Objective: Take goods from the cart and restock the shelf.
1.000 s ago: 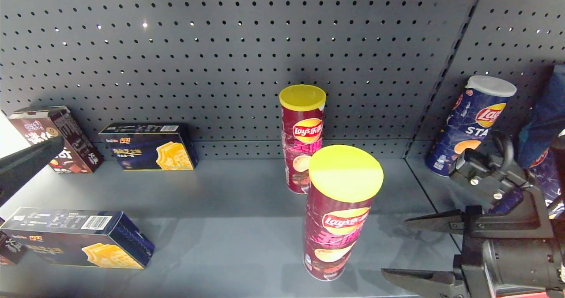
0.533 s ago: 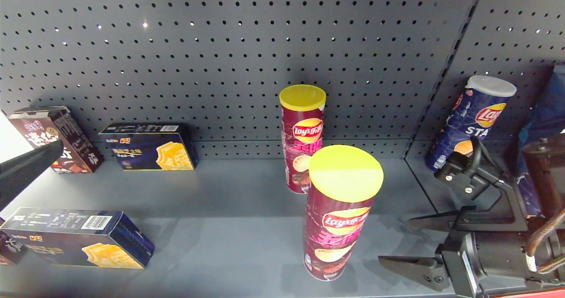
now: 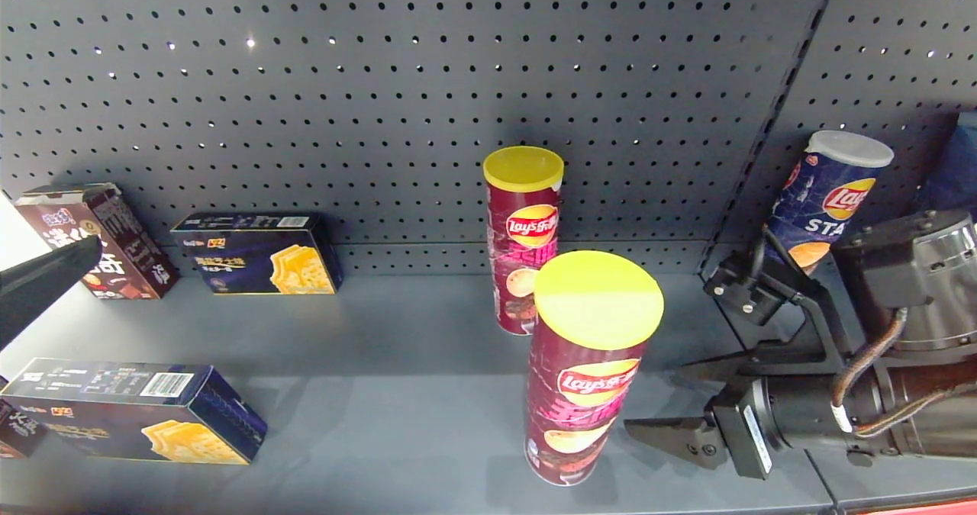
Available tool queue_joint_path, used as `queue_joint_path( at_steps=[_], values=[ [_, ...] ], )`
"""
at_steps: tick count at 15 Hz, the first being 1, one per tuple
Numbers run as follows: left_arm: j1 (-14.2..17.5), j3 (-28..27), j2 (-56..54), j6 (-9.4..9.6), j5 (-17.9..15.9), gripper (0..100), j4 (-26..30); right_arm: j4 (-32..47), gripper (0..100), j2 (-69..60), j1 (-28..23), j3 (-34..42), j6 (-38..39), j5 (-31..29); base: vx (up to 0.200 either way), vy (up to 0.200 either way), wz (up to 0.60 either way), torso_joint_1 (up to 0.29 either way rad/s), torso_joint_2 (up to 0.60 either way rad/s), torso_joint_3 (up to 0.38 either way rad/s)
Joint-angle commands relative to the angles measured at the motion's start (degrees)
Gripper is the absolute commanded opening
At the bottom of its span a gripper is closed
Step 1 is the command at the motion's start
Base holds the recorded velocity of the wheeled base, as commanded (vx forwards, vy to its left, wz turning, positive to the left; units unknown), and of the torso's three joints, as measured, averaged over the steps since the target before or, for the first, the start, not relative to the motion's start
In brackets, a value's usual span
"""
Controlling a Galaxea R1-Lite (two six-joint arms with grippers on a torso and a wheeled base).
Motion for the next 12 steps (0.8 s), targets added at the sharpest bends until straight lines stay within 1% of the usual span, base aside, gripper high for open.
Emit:
queue_joint_path(
  at_steps=[1,4,5,7,12],
  values=[
    [0.0,-0.1,0.1,-0.12,0.0,100,0.0,0.0,100,1.8,0.3,-1.1,0.0,-0.4,0.000,0.000,0.00,0.000,0.00,0.000],
    [0.0,0.0,0.1,-0.21,-0.1,100,0.0,0.0,100,3.1,1.0,-2.1,0.0,-0.4,0.000,0.000,0.00,0.000,0.00,0.000],
    [0.0,0.0,0.1,-0.83,-0.1,100,0.0,0.0,100,3.2,1.4,-2.1,0.0,-0.4,0.000,0.000,0.00,0.000,0.00,0.000],
    [0.0,-0.1,0.1,-1.18,-0.1,100,0.0,0.0,100,3.9,1.7,-2.1,0.0,-0.4,0.000,0.000,0.00,0.000,0.00,0.000],
    [0.0,0.0,0.1,-1.27,-0.1,100,0.0,0.0,100,4.2,1.9,-2.5,0.0,-0.4,0.000,0.000,0.00,0.000,0.00,0.000]
  ],
)
